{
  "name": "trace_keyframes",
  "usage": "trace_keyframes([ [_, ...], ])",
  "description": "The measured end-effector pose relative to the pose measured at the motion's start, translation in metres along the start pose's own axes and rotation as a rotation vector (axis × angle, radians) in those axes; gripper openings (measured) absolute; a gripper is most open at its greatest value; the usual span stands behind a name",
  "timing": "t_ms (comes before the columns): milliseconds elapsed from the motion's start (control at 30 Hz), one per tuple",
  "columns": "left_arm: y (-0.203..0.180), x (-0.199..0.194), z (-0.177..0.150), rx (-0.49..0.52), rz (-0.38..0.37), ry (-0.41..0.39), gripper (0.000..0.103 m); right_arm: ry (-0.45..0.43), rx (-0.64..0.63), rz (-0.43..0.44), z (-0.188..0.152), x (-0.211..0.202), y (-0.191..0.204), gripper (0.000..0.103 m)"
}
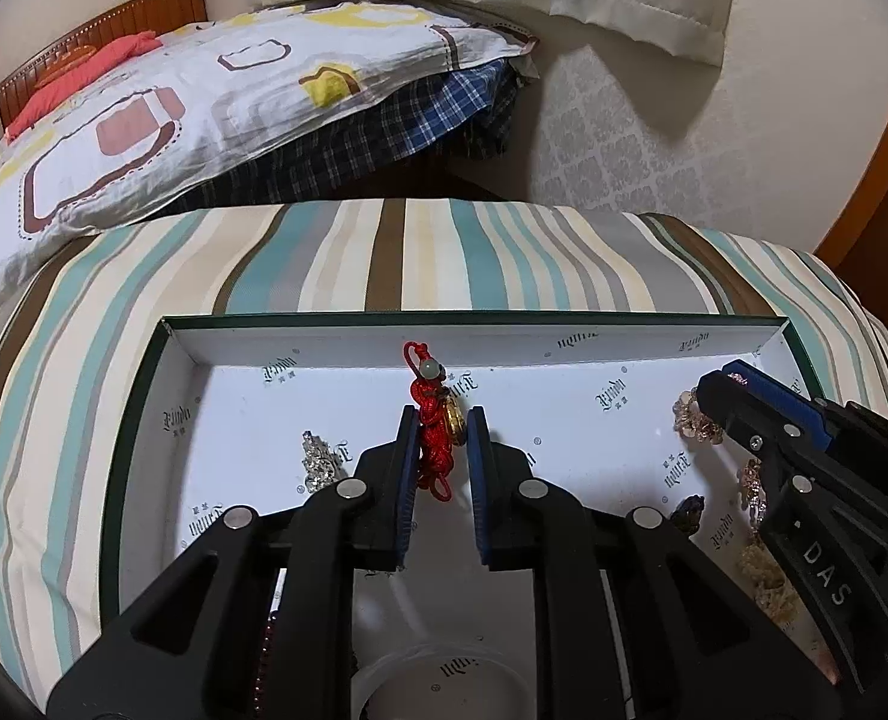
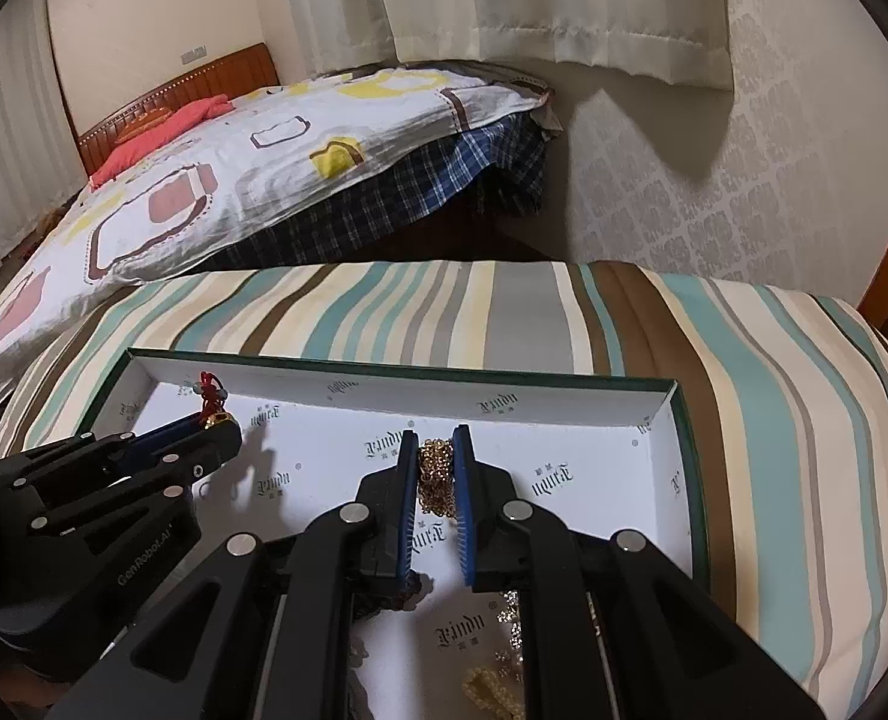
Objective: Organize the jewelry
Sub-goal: 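Carry the tassel and chain brooch into the green box and open both tools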
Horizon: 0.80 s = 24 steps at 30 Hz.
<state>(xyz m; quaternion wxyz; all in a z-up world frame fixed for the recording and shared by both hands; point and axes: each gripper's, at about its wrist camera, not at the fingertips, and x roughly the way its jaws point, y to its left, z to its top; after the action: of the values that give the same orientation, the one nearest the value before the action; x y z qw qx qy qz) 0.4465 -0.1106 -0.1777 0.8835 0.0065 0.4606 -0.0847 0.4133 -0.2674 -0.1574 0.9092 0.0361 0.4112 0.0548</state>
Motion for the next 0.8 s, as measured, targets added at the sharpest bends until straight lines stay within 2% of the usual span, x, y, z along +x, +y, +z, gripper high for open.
trace_keyframes([
  [267,-0.003,0.005,0.001,0.014,-0.006,0.027,0.016,0.024,0.019,0.005,0.000,0.004,-0.002,0.012],
  [333,-0.004,0.005,0.001,0.016,-0.007,0.028,0.023,0.027,0.026,0.008,0.000,0.005,-0.004,0.013],
  [433,-0.005,0.004,0.002,0.026,0.003,0.019,0.038,0.022,0.028,0.003,-0.001,0.004,-0.004,0.021],
  [500,-0.006,0.002,0.002,0.027,0.007,0.009,0.046,0.013,0.025,-0.002,-0.001,0.002,-0.003,0.030],
  [600,-0.006,-0.001,0.001,0.025,0.011,-0.003,0.054,-0.005,0.024,-0.012,-0.001,-0.001,-0.002,0.042],
  [800,-0.001,-0.012,-0.001,-0.004,0.019,-0.047,0.067,-0.052,0.029,-0.028,-0.001,-0.012,-0.003,0.049],
])
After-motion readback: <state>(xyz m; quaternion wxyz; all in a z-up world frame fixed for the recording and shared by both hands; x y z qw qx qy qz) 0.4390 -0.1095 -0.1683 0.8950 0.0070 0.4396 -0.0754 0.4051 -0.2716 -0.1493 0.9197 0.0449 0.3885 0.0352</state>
